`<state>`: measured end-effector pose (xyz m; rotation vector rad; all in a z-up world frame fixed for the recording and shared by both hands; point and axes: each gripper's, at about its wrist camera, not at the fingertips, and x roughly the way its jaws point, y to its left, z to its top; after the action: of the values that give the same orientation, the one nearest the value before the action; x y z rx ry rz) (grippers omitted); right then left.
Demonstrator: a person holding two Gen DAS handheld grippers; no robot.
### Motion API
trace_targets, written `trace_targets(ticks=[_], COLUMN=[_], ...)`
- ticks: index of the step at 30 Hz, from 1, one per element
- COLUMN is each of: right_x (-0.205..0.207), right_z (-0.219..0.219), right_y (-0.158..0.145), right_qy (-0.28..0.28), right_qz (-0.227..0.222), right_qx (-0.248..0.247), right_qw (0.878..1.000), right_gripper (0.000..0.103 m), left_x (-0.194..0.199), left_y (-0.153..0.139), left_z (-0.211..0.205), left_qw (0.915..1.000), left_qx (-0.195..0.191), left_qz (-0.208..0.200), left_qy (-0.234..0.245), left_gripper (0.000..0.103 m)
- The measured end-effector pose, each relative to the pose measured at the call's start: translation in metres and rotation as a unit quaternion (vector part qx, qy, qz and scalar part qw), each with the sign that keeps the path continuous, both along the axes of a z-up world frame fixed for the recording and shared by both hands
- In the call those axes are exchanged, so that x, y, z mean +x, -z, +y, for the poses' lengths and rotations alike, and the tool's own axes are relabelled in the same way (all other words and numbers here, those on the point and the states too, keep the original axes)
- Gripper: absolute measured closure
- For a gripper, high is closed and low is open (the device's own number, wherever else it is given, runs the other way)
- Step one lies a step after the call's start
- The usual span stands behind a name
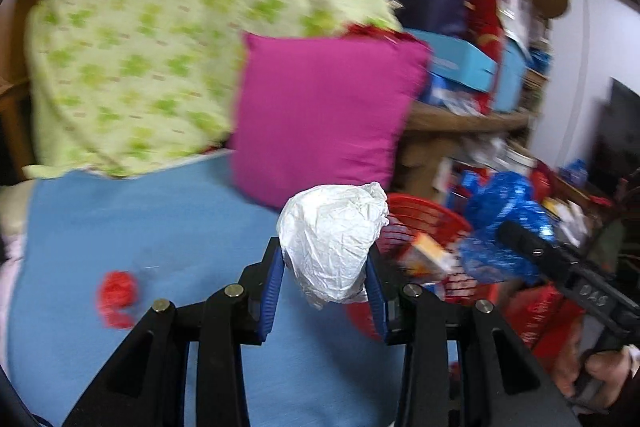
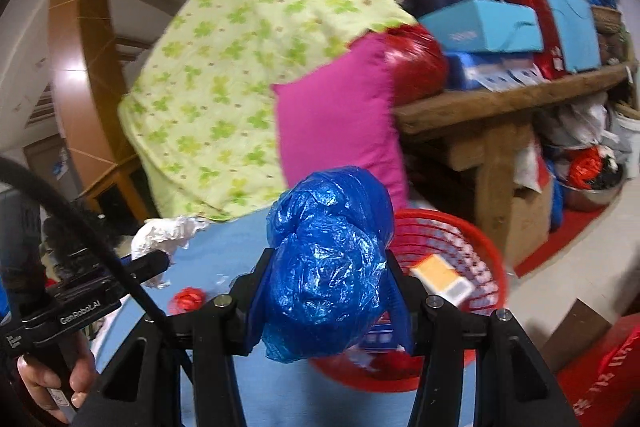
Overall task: Collect trash
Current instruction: 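Carry the blue bag and white tissue to the red basket and open both tools, then move left tool to the red plastic bag while right tool approaches the clear container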
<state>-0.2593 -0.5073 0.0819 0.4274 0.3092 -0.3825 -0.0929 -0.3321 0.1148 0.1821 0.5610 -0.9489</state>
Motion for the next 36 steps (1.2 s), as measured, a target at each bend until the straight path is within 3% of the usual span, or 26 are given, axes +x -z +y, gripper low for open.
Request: trace_targets(ticks=[3, 6, 10, 13, 17, 21, 25, 29, 33, 36], right_x=[0.000, 0.003, 0.008, 0.013, 0.022, 0.050, 0.092, 0.159, 0.231, 0.290], right_z=[-0.029, -0.056, -0.079, -0.084, -0.065, -0.020, 0.026, 0.063, 0.090, 0.102], right_y=[0.015, 0.032, 0.049, 0.052, 0.037, 0.009, -0.006, 0.005, 0.031, 0.059], right_qy=[0.016, 0.021, 0.017, 0.013, 0.000, -0.052, -0.120, -0.181, -0.213, -0.235], right_qz=[0.016, 0.026, 0.030, 0.023, -0.013, -0.051, -0.054, -0.016, 0.038, 0.084], right_qx=[0.017, 0.058, 0.108, 0.121, 0.094, 0.046, 0.030, 0.063, 0.090, 0.124], right_qw=[1.000, 0.998, 0.994, 0.992, 0.995, 0.996, 0.991, 0.981, 0.972, 0.960], right_gripper=[0.049, 0.046, 0.040, 0.040, 0.040, 0.040, 0.039, 0.039, 0.039, 0.039], left_x=[0.005, 0.014, 0.017, 0.020, 0.037, 0.065, 0.106, 0.152, 0.195, 0.215], left_y=[0.015, 0.031, 0.045, 0.046, 0.054, 0.072, 0.096, 0.115, 0.127, 0.139], left_z=[-0.043, -0.078, -0.088, -0.064, -0.016, 0.055, 0.135, 0.198, 0.222, 0.217], left_qw=[0.9990, 0.9969, 0.9954, 0.9970, 0.9983, 0.9954, 0.9819, 0.9578, 0.9372, 0.9343], left_qx=[0.014, 0.038, 0.046, 0.034, 0.027, 0.023, 0.021, 0.009, -0.002, -0.009], left_qz=[0.025, 0.051, 0.068, 0.057, 0.050, 0.052, 0.051, 0.066, 0.079, 0.087], left_qy=[0.034, 0.047, 0.049, 0.040, 0.001, -0.077, -0.181, -0.280, -0.340, -0.346], left_gripper=[0.061, 0.053, 0.045, 0.040, 0.039, 0.039, 0.038, 0.038, 0.038, 0.038])
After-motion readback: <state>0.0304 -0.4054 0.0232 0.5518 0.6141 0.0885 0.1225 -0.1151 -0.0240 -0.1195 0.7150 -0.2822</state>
